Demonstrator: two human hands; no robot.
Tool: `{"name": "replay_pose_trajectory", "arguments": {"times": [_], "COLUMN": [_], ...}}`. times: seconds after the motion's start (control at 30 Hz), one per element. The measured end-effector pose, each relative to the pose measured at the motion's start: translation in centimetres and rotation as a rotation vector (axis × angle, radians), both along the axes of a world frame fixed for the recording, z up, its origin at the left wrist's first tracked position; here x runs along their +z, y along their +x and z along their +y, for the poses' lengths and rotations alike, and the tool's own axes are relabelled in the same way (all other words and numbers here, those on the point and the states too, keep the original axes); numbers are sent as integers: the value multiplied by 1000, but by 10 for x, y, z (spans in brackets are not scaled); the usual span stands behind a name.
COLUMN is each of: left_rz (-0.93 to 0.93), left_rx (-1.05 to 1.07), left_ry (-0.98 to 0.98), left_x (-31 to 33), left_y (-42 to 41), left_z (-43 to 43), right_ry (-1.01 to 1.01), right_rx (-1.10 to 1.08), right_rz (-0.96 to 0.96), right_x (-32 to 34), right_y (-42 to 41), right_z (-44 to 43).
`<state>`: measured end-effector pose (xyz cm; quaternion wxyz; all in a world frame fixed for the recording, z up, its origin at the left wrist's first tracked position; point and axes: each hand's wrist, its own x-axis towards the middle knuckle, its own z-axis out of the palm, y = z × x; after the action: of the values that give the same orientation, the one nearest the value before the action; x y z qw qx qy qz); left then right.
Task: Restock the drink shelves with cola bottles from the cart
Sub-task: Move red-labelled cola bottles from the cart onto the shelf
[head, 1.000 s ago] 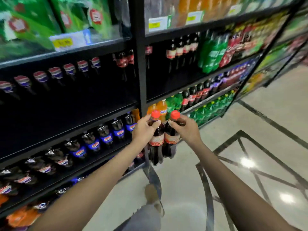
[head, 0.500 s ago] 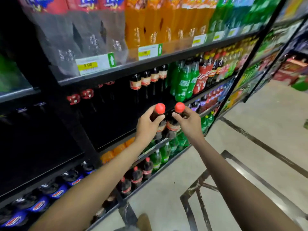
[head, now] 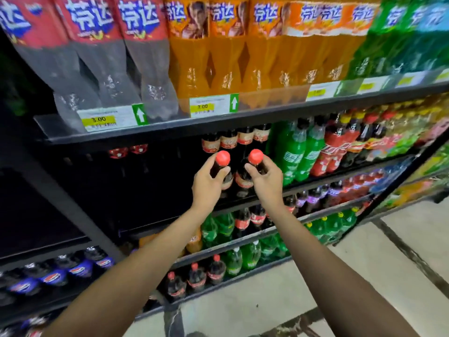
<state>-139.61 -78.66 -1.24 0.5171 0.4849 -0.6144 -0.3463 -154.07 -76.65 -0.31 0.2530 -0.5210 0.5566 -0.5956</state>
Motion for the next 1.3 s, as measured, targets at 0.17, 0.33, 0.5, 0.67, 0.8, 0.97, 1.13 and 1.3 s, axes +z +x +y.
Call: {"name": "replay_pose_trajectory", "arguments": {"times": [0.17, 0.33, 0.5, 0.67, 0.8, 0.97, 1.13, 1.3], "left_rz": [44, 10, 74, 232, 319, 332, 155, -46], "left_rx": [128, 240, 271, 299, 244, 166, 50, 19], "left_ry": [20, 46, 102, 213, 269, 350, 401, 473], "left_x": [-1, -4, 4, 1, -3, -15, -42, -68], "left_y": [-20, -26, -22, -20, -20, -9, -4, 0], "left_z": [-14, -29, -54, -67, -75, -73, -62, -67], "right_ry": [27, 44, 139, 214, 264, 294, 362, 472], "right_rx": [132, 210, 244, 272, 308, 371, 408, 362], "right_rz": [-27, 3, -8, -99, -203, -232, -148, -30], "right_x": [-1, -4, 1, -11, -19, -26, -56, -88], "right_y": [-11, -16, -19, -17, -13, -15, -18, -12], "right_z": [-36, -63, -93, -107, -111, -111, -109, -108]}}
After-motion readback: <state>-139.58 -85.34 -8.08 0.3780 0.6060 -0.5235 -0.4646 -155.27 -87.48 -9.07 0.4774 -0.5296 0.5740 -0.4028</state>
